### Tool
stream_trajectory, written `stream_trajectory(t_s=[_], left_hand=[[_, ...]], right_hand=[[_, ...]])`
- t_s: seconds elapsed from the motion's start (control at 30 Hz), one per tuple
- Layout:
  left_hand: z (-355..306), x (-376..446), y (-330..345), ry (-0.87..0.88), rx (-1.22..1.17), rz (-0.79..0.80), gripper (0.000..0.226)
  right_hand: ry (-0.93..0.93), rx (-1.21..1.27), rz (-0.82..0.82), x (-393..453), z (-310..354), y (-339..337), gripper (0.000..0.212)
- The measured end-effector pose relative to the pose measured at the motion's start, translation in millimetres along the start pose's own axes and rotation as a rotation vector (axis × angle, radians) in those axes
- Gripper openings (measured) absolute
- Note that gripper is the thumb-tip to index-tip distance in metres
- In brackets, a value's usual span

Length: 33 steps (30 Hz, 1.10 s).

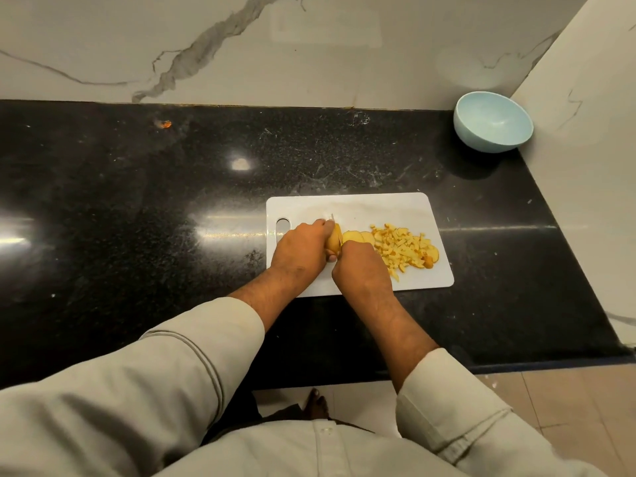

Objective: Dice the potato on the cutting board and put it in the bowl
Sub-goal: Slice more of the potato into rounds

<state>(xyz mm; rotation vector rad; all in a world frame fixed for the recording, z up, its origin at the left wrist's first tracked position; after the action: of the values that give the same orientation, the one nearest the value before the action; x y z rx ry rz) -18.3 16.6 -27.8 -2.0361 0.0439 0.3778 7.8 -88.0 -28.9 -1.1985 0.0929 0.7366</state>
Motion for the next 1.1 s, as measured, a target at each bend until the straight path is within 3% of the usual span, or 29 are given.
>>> stream_trajectory(t_s=[0.13,0.37,0.57,0.83,0.97,1.1], left_hand=[[5,3,-3,-0.035,-0.121,0.005,0.050],[1,2,-1,-0.018,-0.026,-0.007,0.054],[5,4,-2,-0.048,-0.151,0.009,0.053],[9,4,0,-0.038,-0.168,0.036,0.058],[13,4,0,-0.039,-0.283,0.036,0.051],[13,6,-2,-0.065,-0.259,0.029,0.054]], right_hand=[[0.018,-0.010,-0.007,-8,-10,7,0.013],[0.020,0.063,-0.021,-3,-8,11,0.009],[0.040,-0.091,0.077,-28,-21,30,0.008],[0.065,-0.107,0.071,-61,-36,46,0.017],[0.068,-0.111,0.006,-76,-47,36,0.021],[-0.014,-0.069,-0.183,-82,-36,20,0.020]])
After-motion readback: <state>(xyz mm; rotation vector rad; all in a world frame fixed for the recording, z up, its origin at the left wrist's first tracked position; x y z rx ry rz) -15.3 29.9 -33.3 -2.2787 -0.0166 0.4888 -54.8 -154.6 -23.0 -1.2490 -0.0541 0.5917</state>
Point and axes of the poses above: each hand's wrist, its own x-axis towards the middle knuckle, its own y-axis out of the palm, z = x × y, the point moved 4 cm from there along x, towards the middle knuckle, and after that the axes turned 12 degrees about z, right-handed, at the moved point
